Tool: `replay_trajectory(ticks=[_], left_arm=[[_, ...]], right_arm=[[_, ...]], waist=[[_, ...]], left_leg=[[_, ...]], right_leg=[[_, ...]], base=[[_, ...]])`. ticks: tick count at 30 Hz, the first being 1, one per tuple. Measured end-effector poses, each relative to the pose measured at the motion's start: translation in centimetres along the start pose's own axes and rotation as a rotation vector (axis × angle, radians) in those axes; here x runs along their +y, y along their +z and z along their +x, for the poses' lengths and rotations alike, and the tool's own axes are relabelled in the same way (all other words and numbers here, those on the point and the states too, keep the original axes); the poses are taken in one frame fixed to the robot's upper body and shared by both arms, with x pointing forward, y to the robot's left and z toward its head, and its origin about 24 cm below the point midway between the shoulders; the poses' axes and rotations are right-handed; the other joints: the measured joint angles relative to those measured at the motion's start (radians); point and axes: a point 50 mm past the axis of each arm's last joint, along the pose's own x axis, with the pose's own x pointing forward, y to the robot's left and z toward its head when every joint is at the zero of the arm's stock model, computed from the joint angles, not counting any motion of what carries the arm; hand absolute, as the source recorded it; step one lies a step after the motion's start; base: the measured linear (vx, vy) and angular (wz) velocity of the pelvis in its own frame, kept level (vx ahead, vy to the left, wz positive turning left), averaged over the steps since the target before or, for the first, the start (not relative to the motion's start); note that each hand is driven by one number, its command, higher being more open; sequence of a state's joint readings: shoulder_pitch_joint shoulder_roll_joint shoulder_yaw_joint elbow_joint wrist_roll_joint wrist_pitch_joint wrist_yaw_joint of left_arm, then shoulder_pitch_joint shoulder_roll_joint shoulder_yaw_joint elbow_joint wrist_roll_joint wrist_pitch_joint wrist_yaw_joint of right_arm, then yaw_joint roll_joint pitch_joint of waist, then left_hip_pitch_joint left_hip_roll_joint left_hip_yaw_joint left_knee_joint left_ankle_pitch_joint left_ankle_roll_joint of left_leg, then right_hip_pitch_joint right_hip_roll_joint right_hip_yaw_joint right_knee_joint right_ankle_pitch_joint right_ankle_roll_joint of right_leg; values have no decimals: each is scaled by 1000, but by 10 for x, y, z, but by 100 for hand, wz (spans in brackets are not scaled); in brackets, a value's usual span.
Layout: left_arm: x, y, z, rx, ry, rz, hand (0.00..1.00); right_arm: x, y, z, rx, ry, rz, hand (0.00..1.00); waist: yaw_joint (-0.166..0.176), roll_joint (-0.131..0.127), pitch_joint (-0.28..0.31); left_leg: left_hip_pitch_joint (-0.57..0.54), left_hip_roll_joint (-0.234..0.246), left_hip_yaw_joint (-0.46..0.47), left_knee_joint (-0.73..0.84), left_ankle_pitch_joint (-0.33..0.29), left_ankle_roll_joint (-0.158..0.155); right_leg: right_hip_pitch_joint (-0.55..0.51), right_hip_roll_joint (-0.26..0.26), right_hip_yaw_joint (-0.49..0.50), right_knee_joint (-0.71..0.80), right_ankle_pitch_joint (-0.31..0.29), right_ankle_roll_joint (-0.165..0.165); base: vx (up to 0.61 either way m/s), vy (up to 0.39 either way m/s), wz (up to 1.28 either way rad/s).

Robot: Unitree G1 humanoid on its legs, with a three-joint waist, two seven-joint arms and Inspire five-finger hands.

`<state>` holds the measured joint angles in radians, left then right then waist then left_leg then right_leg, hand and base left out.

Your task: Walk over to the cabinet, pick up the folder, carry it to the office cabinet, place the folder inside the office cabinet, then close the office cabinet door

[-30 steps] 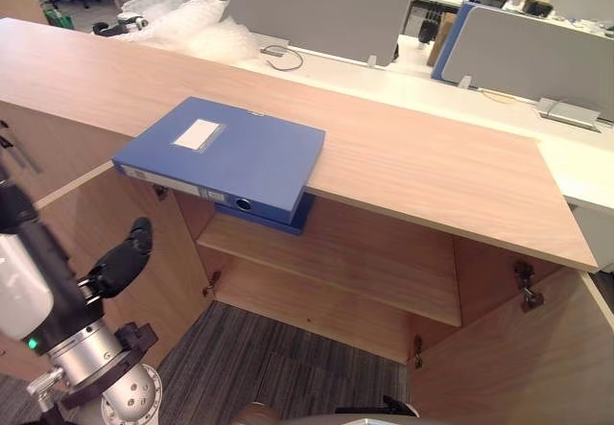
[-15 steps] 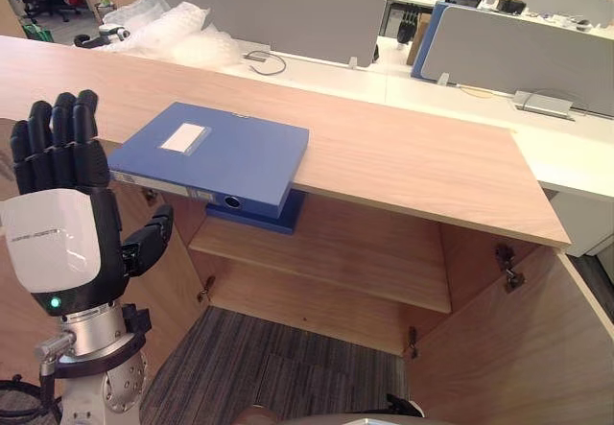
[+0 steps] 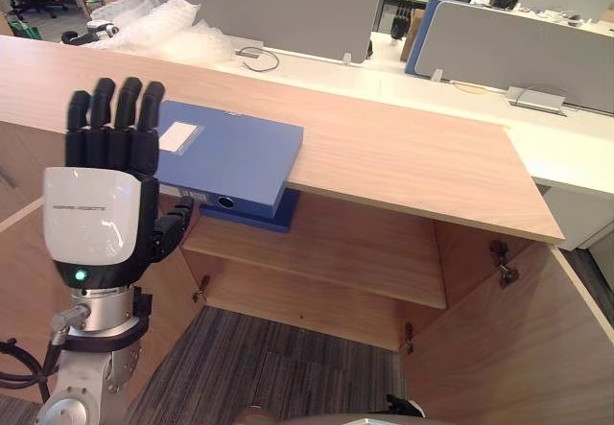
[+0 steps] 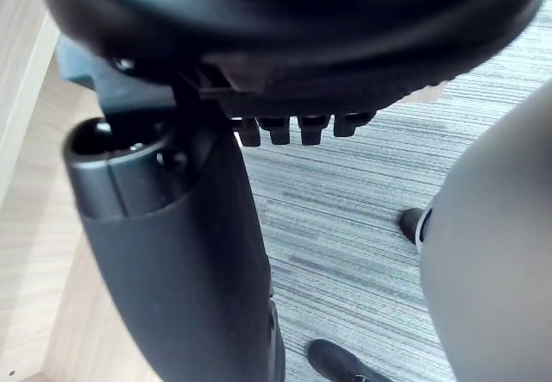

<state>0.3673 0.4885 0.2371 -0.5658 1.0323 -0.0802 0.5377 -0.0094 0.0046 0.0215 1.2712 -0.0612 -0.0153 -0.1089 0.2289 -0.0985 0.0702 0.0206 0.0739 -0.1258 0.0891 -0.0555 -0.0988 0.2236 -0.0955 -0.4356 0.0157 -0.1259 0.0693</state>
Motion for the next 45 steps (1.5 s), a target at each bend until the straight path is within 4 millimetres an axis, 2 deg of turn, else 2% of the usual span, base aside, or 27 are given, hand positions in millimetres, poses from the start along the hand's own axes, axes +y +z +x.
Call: replay_trajectory(ticks=[8, 15, 21, 30, 35, 36, 42, 45], left_arm=[[-19, -7, -6, -20, -137, 13, 100], [-31, -19, 0, -23, -209, 46, 100], [-35, -27, 4, -35, -230, 83, 100], [-37, -38, 25, -66, -199, 148, 100], [-50, -50, 18, -19, -277, 166, 100], [-52, -53, 16, -9, -294, 169, 0], [-70, -64, -1, 50, -429, 164, 0], [-69, -62, 9, 60, -372, 136, 0]], right_arm=[[-1, -1, 0, 0, 2, -19, 100], [-2, -1, 0, 1, 10, -21, 100], [-4, -1, 0, 0, 11, -22, 100], [-8, -1, 0, -18, 8, -42, 100], [-10, -1, 0, -24, 2, -47, 100], [-11, -1, -1, -27, 1, -47, 100], [-16, 1, -1, -40, -6, -50, 100], [-18, 1, -1, -38, -11, -58, 100]], waist=[[-10, -10, 4], [-16, -14, 3], [-17, -14, 3], [-23, -14, 1], [-30, -2, -5], [-32, 0, -6], [-54, 5, -7], [-56, 8, -9]], left_leg=[[12, 6, 15, -7, 0, 0], [27, 10, 40, -18, 0, 0], [34, 13, 56, -24, 0, 0], [35, 14, 64, -26, 0, 0], [45, 15, 75, -33, 2, 2], [49, 15, 79, -36, 2, 3], [70, 10, 92, -76, 23, 11], [75, 6, 94, -93, 34, 15]], right_leg=[[-1, 1, 19, 3, 0, -1], [-6, 1, 45, 4, 3, -4], [-12, 0, 61, 5, 3, -5], [-16, 0, 69, 7, 4, -6], [-17, 0, 78, 7, 8, -12], [-16, -1, 81, 6, 9, -13], [-18, -8, 89, 1, 18, -11], [-19, -11, 90, -3, 25, -10]], base=[[-28, 19, -6], [-12, 20, -11], [-16, 19, -7], [-9, 5, -1], [-18, 14, -6], [-20, 28, -15], [-14, 17, -5], [-9, 11, 0]])
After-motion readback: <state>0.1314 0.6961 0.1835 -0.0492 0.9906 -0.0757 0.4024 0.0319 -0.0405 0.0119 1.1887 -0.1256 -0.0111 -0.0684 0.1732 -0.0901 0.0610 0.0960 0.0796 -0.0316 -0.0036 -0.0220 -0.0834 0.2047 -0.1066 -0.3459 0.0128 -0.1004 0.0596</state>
